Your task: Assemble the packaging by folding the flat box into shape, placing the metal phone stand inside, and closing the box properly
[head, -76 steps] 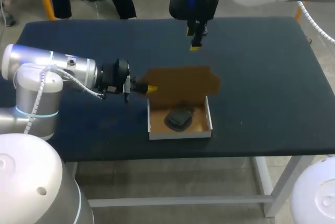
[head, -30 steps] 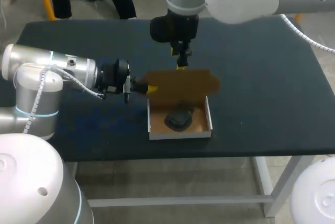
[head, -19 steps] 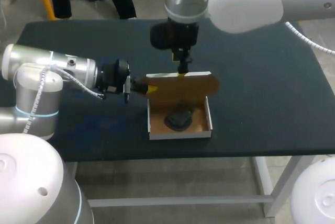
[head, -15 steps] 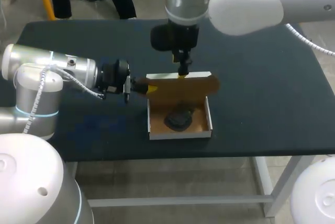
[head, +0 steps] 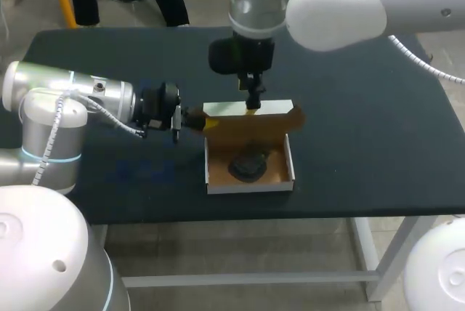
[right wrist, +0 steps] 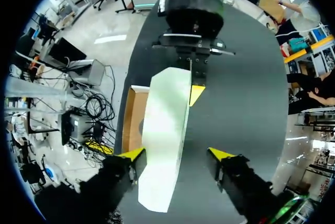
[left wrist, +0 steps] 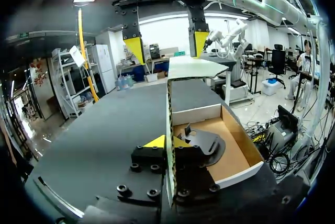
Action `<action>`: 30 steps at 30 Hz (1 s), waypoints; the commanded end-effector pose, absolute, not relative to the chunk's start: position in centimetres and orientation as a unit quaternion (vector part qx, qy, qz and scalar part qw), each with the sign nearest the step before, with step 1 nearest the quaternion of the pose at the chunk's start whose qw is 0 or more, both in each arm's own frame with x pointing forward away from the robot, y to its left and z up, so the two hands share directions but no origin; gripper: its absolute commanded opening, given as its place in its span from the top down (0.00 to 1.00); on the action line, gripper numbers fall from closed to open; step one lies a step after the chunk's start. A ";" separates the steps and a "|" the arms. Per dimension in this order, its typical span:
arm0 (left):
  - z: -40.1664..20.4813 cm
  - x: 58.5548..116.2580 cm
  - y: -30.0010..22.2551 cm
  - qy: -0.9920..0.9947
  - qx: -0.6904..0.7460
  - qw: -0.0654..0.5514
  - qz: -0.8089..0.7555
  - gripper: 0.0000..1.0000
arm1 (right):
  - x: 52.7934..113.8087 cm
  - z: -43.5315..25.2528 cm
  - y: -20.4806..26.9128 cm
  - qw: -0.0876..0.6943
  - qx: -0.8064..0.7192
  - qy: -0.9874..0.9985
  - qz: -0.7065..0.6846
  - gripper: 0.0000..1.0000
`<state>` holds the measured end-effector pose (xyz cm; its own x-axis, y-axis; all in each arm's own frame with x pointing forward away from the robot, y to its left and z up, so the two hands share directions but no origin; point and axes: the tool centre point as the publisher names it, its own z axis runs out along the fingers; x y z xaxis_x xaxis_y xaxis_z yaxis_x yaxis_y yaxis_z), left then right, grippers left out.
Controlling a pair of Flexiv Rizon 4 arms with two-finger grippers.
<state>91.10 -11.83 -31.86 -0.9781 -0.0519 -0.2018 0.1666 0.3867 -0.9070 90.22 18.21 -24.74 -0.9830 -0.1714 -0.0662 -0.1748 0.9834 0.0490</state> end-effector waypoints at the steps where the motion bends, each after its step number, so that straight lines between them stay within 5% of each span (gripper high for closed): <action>1: -31.9 91.1 -11.8 0.826 0.035 0.099 -0.554 1.00 | 91.0 -25.3 18.5 0.019 -0.086 0.996 0.025 0.17; 12: -31.9 91.1 -11.8 0.826 0.035 0.099 -0.554 1.00 | 91.7 -26.1 18.6 0.000 -0.085 0.996 0.025 0.28; 17: -31.9 91.1 -11.8 0.826 0.035 0.099 -0.554 1.00 | 91.9 -26.3 18.7 -0.006 -0.086 0.996 0.025 0.52; 24: -31.9 91.1 -11.8 0.826 0.035 0.099 -0.554 1.00 | 91.9 -26.9 18.8 -0.017 -0.088 0.996 0.021 0.69; 27: -31.9 91.1 -11.8 0.826 0.035 0.099 -0.554 1.00 | 91.9 -27.1 18.7 -0.021 -0.088 0.996 0.019 0.98; 30: -31.9 91.1 -11.8 0.826 0.035 0.099 -0.554 1.00 | 91.8 -27.2 18.6 -0.022 -0.088 0.996 0.018 1.00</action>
